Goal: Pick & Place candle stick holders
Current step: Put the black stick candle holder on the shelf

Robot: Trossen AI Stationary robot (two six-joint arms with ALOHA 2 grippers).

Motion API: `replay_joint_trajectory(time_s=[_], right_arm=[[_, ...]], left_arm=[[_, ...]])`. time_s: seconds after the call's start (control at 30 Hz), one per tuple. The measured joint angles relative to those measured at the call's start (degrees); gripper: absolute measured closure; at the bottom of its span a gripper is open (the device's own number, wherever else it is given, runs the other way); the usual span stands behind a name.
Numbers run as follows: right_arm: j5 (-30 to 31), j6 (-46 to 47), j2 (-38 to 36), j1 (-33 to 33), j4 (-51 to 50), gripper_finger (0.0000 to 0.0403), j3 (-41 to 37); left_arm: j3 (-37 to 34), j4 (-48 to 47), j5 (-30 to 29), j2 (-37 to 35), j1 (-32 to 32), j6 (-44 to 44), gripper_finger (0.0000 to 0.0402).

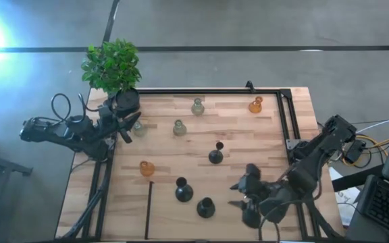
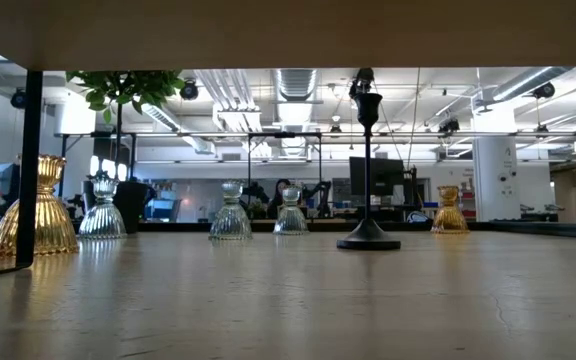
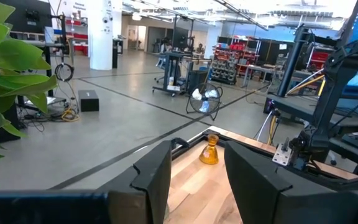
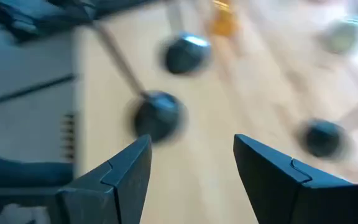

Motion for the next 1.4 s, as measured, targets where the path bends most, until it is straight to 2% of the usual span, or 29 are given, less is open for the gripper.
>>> replay_joint_trajectory(time_s=[0.13, 0.23, 0.3, 0.4, 0.53, 0.73, 0.83, 0.97, 1.03, 1.17, 1.3, 1.4], right_arm=[[11.22, 8.07, -0.25, 1.51, -12.34, 0.0184, -1.74], [20.06, 13.91, -0.37, 1.40, -15.72, 0.0190, -4.95], [23.21, 16.60, -0.57, 0.07, -15.73, 0.0197, -7.99], [23.62, 17.25, -0.94, -2.63, -13.33, 0.0211, -13.02], [19.45, 13.92, -1.73, -6.42, -4.18, 0.0226, -20.33], [11.61, 2.35, -6.79, -11.97, 16.49, 0.0240, -29.91], [7.71, -3.80, -10.65, -14.67, 21.22, 0.0243, -33.37], [-6.21, -14.86, -15.81, -19.53, 22.68, 0.0243, -38.10], [-11.32, -17.88, -18.70, -22.17, 25.10, 0.0243, -41.04], [-15.31, -24.28, -23.99, -26.97, 35.70, 0.0243, -48.34], [-22.45, -31.61, -26.54, -32.44, 49.21, 0.0243, -55.36], [-27.44, -34.22, -26.00, -36.49, 52.06, 0.0245, -59.19]], left_arm=[[0.00, 0.02, -0.02, 0.02, 0.00, 0.00, 0.0248], [0.00, 0.02, 0.00, 0.02, 0.02, 0.00, 0.0248], [0.00, 0.02, -0.01, 0.02, 0.02, 0.00, 0.0248], [0.00, 0.02, -0.02, 0.02, 0.02, 0.00, 0.0248], [0.00, 0.02, -0.01, 0.02, 0.02, 0.00, 0.0248], [0.00, 0.02, -0.02, 0.02, 0.04, 0.00, 0.0248], [0.00, 0.03, -0.02, 0.02, 0.04, 0.00, 0.0248], [0.00, 0.02, -0.02, 0.02, 0.04, 0.01, 0.0248], [0.00, 0.02, -0.02, 0.02, 0.04, 0.15, 0.0248], [0.00, 0.01, -0.02, 0.02, 0.04, 0.20, 0.0248], [0.00, -0.02, -0.02, 0.02, 0.04, 0.22, 0.0248], [0.00, -0.05, -0.02, 0.02, 0.04, 0.22, 0.0248]])
